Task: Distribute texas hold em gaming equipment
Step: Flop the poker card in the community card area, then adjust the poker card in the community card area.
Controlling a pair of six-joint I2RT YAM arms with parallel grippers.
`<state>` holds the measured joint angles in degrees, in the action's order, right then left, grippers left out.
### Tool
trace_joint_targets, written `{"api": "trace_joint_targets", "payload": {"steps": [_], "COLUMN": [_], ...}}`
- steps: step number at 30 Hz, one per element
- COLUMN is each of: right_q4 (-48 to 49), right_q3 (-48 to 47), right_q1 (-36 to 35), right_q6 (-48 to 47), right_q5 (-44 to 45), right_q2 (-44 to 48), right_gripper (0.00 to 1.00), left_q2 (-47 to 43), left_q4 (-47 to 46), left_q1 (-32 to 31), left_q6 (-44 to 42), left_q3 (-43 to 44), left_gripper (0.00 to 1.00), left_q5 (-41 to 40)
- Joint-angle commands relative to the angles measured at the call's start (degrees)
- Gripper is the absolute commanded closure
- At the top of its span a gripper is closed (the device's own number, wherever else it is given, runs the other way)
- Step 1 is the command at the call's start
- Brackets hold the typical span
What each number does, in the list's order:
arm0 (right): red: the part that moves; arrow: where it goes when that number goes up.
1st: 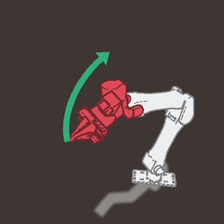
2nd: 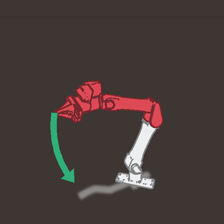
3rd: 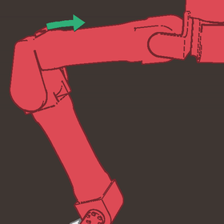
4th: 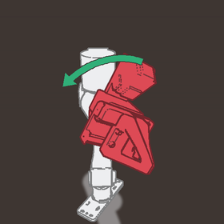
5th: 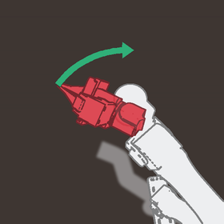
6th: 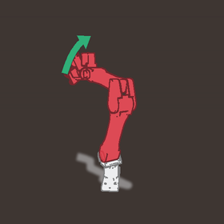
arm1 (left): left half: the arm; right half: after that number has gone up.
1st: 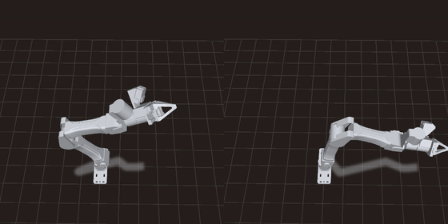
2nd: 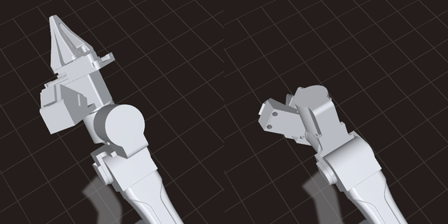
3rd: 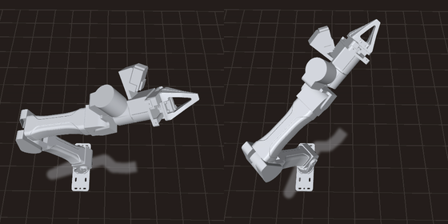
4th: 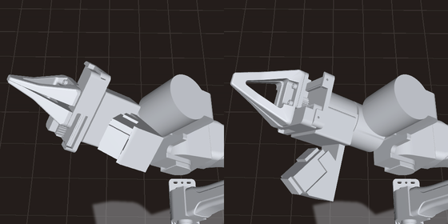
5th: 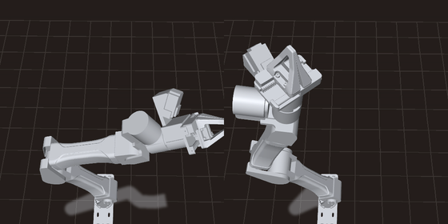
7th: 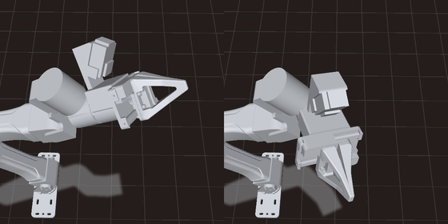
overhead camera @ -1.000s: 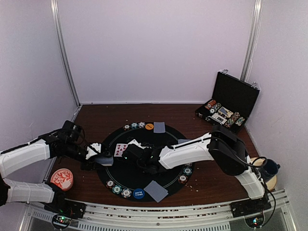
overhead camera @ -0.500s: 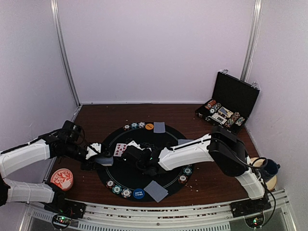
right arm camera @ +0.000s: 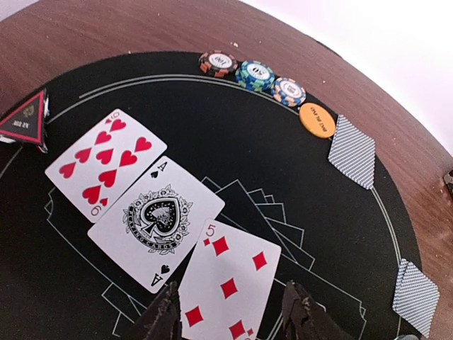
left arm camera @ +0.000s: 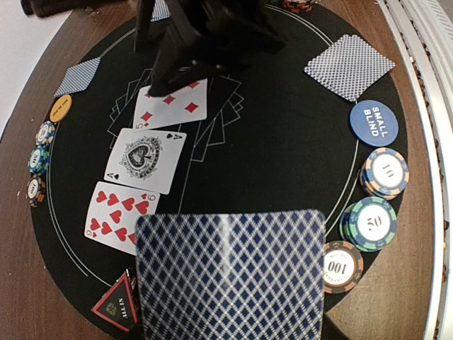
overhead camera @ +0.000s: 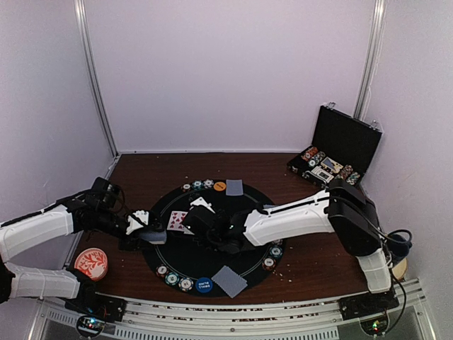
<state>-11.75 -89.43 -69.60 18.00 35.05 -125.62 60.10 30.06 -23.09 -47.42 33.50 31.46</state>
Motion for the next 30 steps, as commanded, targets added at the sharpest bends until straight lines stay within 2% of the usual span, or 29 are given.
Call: {"api": "trace_joint_targets", "payload": {"steps": [1,7,16,23,30], "right_q4": [1.26,-1.82,-2.03,-2.25,-4.98], "right_q3": [3.1,7.95,12.82,10.6,3.53], "right_q1": [-0.34,-0.27,-0.33,-0.29,-0.15], "right_q6": [0.73,2.53,2.29,1.61,1.56], "right_q5": [1.17,-0.26,-4.93,-6.04,-3.69], "right_q2": [5.95,7.71,5.93,1.41,-4.89], "right_gripper": [0.49,0.39,0.33,0.33,0.32], "left_q2": [-0.37,-0.69,-0.79,-0.57,-0.77], "left_q4": [-1.94,-1.93,-1.94,-1.94,-1.94], "left_q1": [-0.33,-0.37,-0.36,-0.35,-0.37], "left_q6": [0.79,0.84,0.93,0.94,0.88], "left_q3": [0.01,0.05,0.08,0.09,0.0], "left_gripper": [0.84,0.84,0.84,0.84,0.84], "left_q5": [0.23,0.27,0.09,0.0,-0.04]}}
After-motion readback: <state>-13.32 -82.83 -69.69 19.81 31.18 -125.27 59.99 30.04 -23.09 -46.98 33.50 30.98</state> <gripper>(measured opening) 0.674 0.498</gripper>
